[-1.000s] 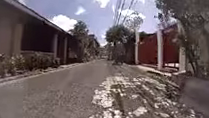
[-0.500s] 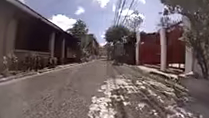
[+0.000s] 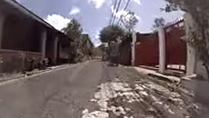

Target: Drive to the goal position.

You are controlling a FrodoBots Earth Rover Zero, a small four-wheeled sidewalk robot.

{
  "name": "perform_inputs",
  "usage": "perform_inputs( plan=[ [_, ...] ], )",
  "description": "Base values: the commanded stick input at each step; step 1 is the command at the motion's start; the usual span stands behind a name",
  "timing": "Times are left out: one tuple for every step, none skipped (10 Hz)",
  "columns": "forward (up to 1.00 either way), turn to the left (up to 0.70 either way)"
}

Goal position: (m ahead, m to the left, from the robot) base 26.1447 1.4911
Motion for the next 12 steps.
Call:
perform_inputs(
  plan=[
    [0.70,0.04],
    [0.70,0.04],
    [0.70,0.04],
    [0.70,0.04],
    [0.70,0.04],
    [0.70,0.04],
    [0.70,0.04],
    [0.70,0.04],
    [0.70,0.04],
    [0.70,0.04],
    [0.70,0.04],
    [0.70,0.04]
  ],
)
